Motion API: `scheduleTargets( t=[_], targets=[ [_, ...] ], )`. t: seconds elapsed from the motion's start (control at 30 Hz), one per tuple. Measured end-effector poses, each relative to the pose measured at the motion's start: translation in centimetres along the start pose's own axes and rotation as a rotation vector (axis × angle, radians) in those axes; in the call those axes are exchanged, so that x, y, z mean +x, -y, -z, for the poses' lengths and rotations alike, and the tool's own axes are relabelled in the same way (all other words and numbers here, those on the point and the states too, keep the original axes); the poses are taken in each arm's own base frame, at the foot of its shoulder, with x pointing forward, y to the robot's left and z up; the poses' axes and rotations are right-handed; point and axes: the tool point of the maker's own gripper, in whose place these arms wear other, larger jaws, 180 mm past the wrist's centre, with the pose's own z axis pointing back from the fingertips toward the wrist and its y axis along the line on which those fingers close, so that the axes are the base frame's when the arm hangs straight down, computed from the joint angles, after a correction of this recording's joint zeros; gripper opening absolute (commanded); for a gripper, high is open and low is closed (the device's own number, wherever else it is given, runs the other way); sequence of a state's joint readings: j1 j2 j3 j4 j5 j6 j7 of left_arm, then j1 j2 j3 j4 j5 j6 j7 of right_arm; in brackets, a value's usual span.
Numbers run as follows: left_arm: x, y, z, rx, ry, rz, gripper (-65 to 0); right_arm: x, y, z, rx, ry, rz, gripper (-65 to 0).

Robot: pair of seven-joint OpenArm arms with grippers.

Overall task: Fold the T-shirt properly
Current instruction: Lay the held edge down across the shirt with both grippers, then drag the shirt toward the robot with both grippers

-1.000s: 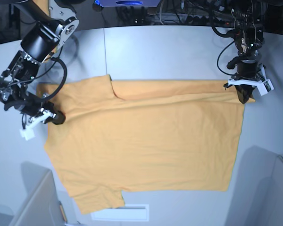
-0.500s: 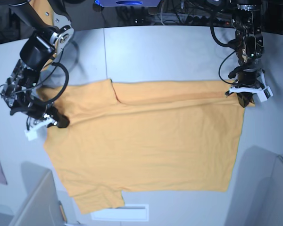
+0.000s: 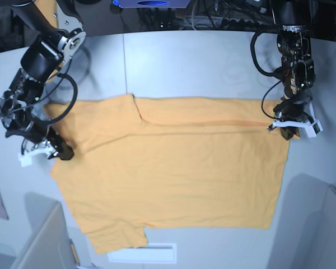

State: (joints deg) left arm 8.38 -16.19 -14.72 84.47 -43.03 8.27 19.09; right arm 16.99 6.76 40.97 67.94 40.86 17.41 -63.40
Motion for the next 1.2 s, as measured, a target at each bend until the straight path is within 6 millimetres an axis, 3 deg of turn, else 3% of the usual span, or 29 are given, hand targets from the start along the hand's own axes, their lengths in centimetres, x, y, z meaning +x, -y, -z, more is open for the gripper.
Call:
scheduleTargets(
  t=[0.17,0.3,0.37,0.43,0.5,0.6,0.77,1.03,1.2],
  targets=[
    [1.7,1.0,0.5,-0.018,0.041,-0.009,-22.7,1.4,1.5,-3.7,-0.108,0.122,0.019,-37.4],
    [3.3,2.6,-0.5,-0.061,0.078,-0.005,-13.2,0.7,1.9,-6.9,-0.181,0.212,0.014,-37.1],
    [4.4,2.7,-2.7,-0.09,0.125,0.006,-12.0,-0.3,1.7,-8.3,-0.206,0.241,0.024,-36.6],
    [4.3,1.0,-4.7,-0.055,0.146,0.005,-12.2,-1.8,1.7,-9.4,-0.222,0.245,0.03,-32.4],
    [2.3,-1.7,-5.9,0.029,0.111,-0.034,-12.2,-3.4,1.9,-10.1,-0.244,0.244,0.043,-28.5],
    [0.0,-3.8,-7.4,0.085,0.076,-0.089,-12.3,-5.8,1.6,-10.1,-0.232,0.215,0.067,-27.9],
    [-0.3,-5.2,-8.2,0.121,0.08,-0.095,-12.5,-7.9,3.2,-9.9,-0.264,0.276,0.143,-27.8],
    [-1.6,-6.5,-8.3,0.148,0.048,-0.098,-12.5,-10.3,6.6,-6.8,-0.292,0.211,0.263,-27.6],
    [-3.5,-5.9,-7.8,0.094,0.007,-0.122,-12.5,-8.7,7.1,-5.7,-0.277,0.246,0.277,-27.9]
  ],
)
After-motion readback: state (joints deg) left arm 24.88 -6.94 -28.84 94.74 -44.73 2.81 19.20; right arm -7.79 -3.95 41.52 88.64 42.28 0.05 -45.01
